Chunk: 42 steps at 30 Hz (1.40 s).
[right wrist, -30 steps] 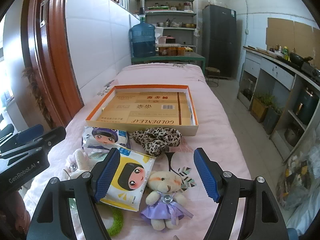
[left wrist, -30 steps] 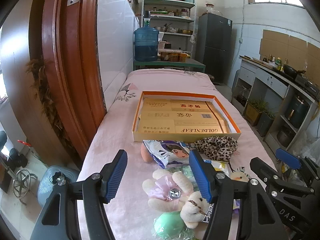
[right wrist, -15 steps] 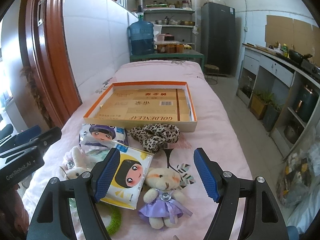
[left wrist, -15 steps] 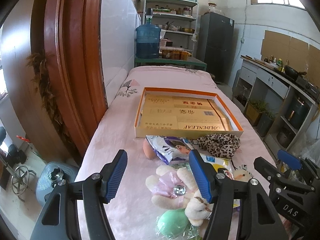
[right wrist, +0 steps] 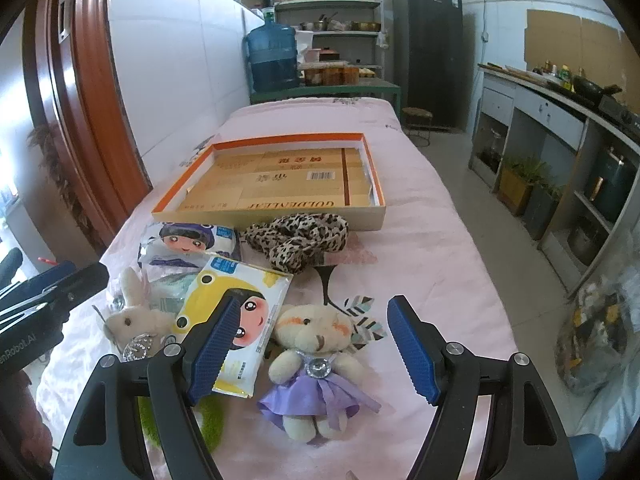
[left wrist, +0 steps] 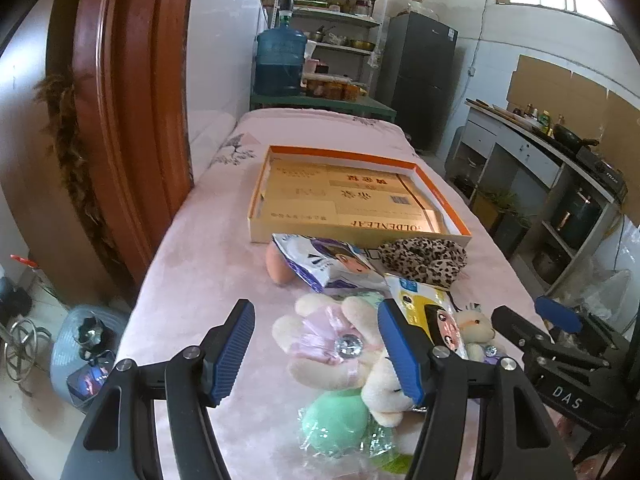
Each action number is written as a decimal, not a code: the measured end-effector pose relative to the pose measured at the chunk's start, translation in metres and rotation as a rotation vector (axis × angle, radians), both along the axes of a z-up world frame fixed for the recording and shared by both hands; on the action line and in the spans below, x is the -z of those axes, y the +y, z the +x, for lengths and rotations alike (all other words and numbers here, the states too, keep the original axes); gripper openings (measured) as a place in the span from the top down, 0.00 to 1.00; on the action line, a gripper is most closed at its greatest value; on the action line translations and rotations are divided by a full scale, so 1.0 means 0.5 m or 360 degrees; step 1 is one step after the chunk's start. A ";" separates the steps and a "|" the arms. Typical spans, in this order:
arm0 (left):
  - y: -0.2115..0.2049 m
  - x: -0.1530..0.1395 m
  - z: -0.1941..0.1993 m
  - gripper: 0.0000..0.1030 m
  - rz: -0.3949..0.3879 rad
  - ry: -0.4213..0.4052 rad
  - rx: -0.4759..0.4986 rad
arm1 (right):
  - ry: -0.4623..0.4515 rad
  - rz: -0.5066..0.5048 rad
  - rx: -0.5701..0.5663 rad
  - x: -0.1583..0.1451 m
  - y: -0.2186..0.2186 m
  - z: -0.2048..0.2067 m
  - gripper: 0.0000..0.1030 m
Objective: Organize soft objects
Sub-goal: 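Grasp the pink-bowed bunny with the left tool while the right tool grasps the purple-dress teddy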
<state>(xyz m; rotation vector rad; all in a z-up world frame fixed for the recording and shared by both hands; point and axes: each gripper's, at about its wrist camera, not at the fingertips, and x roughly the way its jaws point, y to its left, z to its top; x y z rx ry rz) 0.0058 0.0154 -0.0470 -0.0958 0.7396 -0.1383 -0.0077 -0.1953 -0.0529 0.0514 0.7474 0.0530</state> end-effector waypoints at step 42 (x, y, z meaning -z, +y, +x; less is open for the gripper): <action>-0.010 0.069 0.047 0.61 -0.0204 0.0070 0.0043 | 0.0263 0.0207 -0.0026 0.091 -0.042 0.035 0.47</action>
